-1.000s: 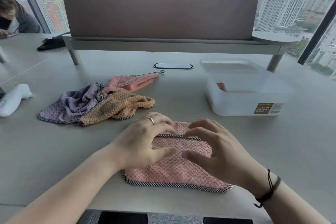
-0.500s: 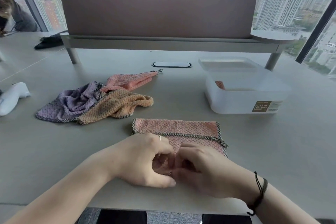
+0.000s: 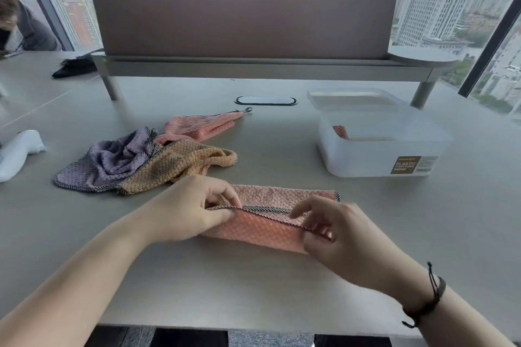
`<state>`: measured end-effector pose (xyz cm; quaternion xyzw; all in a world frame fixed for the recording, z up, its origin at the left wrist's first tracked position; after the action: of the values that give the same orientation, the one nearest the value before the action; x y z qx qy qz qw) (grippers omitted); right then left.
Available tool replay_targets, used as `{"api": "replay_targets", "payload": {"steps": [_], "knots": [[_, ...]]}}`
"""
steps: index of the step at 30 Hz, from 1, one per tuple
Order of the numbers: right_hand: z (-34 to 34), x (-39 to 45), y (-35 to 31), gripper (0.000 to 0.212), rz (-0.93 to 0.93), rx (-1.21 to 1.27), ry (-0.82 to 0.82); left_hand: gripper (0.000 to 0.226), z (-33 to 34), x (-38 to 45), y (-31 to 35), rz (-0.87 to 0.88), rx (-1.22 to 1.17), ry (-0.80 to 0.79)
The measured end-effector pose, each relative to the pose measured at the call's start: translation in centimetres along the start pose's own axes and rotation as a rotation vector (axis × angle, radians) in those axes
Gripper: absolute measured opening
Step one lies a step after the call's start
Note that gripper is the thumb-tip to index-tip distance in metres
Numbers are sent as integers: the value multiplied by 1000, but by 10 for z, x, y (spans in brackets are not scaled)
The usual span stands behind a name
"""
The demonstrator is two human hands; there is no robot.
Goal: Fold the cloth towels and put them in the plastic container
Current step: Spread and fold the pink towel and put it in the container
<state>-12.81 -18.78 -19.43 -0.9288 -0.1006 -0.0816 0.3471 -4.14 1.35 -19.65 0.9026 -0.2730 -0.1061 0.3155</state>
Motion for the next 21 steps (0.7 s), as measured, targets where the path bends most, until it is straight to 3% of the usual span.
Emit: {"api": "replay_targets", "payload": {"steps": [4,8,14,21], "knots": [[-22,9,30,17,158,161,37,18,-8,0,-3,15,43,94],[-24,15,45,14,196,40,89,16,-9,3,-4,21,123,141],[-20,16,46,10,186,-136,108,34,-4,4,-11,57,202,10],[-17,16,39,9,81,-303,166,12,-6,5,-15,53,215,35]]}}
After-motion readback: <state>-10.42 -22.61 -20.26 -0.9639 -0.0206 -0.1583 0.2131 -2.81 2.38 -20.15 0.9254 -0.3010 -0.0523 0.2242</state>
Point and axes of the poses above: each hand's wrist, its own x-axis towards the middle knuckle, its own z-axis out of the palm, y = z × x, the point moved 8 cm from there along x, towards the middle knuckle, and after that the axes turned 2 degrees about y, right-handed, at the moved point
